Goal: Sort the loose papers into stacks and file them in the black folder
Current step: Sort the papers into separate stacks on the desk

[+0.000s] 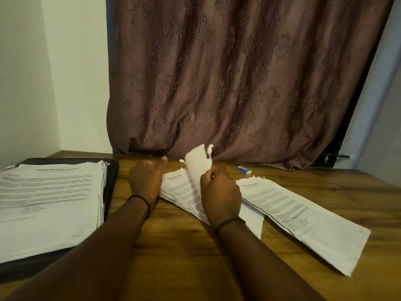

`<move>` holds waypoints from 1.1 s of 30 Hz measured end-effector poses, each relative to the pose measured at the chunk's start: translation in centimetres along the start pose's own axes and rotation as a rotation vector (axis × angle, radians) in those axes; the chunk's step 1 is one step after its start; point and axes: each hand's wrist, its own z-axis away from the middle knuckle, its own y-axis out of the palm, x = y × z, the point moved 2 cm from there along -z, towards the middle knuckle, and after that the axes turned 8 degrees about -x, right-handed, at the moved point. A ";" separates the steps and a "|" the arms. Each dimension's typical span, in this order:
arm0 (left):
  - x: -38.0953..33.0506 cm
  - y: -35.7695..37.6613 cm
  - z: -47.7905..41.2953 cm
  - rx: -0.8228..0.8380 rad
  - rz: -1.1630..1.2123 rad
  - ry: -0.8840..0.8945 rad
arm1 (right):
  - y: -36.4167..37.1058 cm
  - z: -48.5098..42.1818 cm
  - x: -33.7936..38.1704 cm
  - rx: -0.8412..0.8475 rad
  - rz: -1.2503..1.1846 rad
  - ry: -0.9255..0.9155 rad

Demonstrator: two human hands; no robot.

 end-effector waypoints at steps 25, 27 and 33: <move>-0.6 1.7 3.4 0.332 0.388 -0.557 | -0.9 -1.8 -5.7 0.512 0.599 0.290; -0.5 1.6 3.2 0.320 0.408 -0.567 | -1.3 -2.1 -6.0 0.482 0.577 0.297; -0.2 1.2 3.0 0.359 0.517 -0.595 | -3.0 -2.3 -5.3 0.223 0.511 0.207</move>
